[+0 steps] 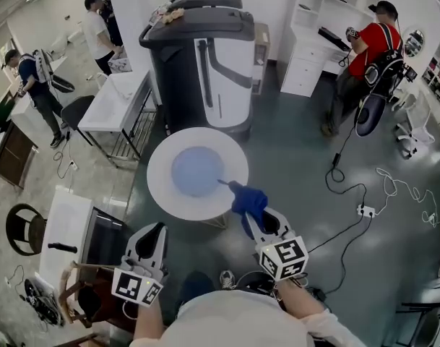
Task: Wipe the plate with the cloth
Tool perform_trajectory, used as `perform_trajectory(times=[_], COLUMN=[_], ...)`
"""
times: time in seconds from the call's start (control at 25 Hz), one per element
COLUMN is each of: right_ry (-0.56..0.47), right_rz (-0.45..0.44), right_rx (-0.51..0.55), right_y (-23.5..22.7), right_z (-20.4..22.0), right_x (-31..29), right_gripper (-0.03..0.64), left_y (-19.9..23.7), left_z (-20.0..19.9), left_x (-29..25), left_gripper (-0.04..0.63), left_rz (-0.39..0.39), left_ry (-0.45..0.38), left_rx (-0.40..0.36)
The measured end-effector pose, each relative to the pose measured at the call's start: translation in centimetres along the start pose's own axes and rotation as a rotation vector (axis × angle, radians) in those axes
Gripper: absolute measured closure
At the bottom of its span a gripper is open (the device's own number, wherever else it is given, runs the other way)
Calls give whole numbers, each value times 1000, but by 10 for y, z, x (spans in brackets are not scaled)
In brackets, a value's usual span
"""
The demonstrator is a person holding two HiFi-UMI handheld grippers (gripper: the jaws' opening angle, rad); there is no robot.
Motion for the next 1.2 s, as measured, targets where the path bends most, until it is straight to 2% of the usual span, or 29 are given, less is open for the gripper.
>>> perform_trajectory(times=[0.16,0.36,0.6,0.92,1.2], right_ry=[22,39,47,31,22], right_rz=[-19,-29,-21,-8,6], right_rx=[-3,-6,9,12,15], right_y=[-9,-11,-10,0,12], right_z=[6,6,-5,-30,-38], right_x=[-13,-38,-88,-157,-200], right_gripper=[532,532,532,532,532], left_y=[5,26,76,151,195], left_z=[9,17,25,14,17], left_x=[-8,-25,-58,-101,-119], left_gripper=[555,555,555,555,555], left_rz=[-30,-30,1,61,104], left_ry=[18,27,22,12,9], left_rx=[24,47,74,54,47])
Point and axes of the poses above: the fingertips, and each gripper's own axes: x backward along the fingers, y to its left, z out of its underside, the point moved 4 cm from there along x, backward along the fingers, and after that the axes turned 11 degrees about z, right-handed, at the moved point
